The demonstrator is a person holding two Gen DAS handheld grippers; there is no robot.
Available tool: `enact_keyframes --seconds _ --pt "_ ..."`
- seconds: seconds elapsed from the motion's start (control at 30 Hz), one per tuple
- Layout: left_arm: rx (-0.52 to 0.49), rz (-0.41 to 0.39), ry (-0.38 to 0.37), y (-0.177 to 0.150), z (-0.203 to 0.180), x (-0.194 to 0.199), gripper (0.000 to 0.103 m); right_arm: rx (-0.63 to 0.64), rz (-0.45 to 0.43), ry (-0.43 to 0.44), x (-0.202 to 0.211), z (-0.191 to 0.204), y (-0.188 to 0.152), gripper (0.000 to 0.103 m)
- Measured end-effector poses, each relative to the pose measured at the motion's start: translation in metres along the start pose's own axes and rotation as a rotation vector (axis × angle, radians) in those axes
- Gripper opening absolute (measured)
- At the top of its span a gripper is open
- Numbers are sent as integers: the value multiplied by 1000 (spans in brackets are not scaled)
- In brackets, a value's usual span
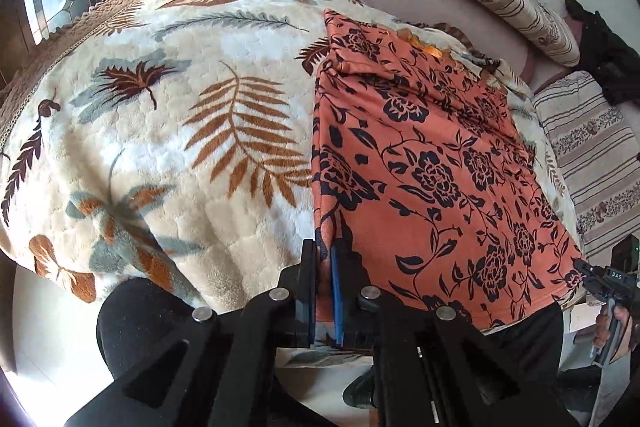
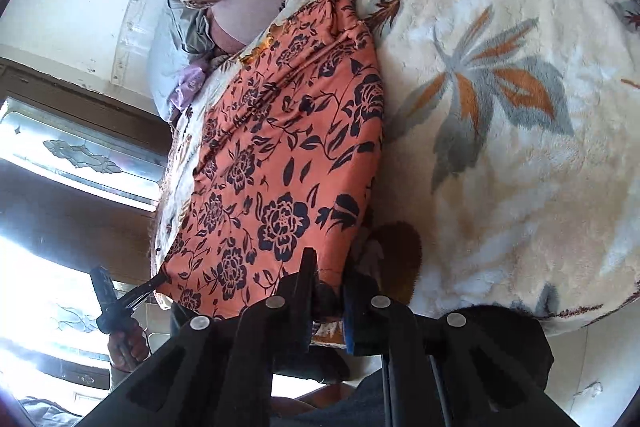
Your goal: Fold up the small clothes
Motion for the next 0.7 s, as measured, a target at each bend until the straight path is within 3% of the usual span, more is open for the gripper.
enact_keyframes --seconds 0.17,0.27,0.33,0.37,0.4,0.47,0.5,0.53,0.7 --pt "4 130 71 -25 10 -52 11 -79 50 -47 -30 -34 -6 19" --pt "6 112 75 -29 9 -55 28 -98 56 -24 -35 -39 -7 37" --pt "4 116 50 -28 5 -58 54 -125 58 29 -36 -38 -5 55" --pt "7 119 51 -28 4 -59 54 -133 60 36 -37 -38 -4 56" --pt "8 117 58 -28 4 -59 54 -132 64 33 -38 -38 -4 56" --pt "-10 128 83 -27 3 -63 16 -112 68 4 -39 -38 -4 49" --pt "-14 136 72 -27 1 -63 7 -115 74 -13 -39 -40 -5 25" --pt "2 134 54 -25 0 -60 5 -135 77 -1 -39 -42 -5 10" --pt "46 -9 -41 4 -7 -11 5 -154 -39 174 1 -12 15 9"
Point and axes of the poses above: each gripper's, at about its wrist camera, not at the fingertips, and x roughly against the way its jaws point, z to its left, y to its top, the point moved 9 cm from there along -x, roughly the way its jaws point, and after that the axes turned 9 degrees about -x, right-handed, at the moved point
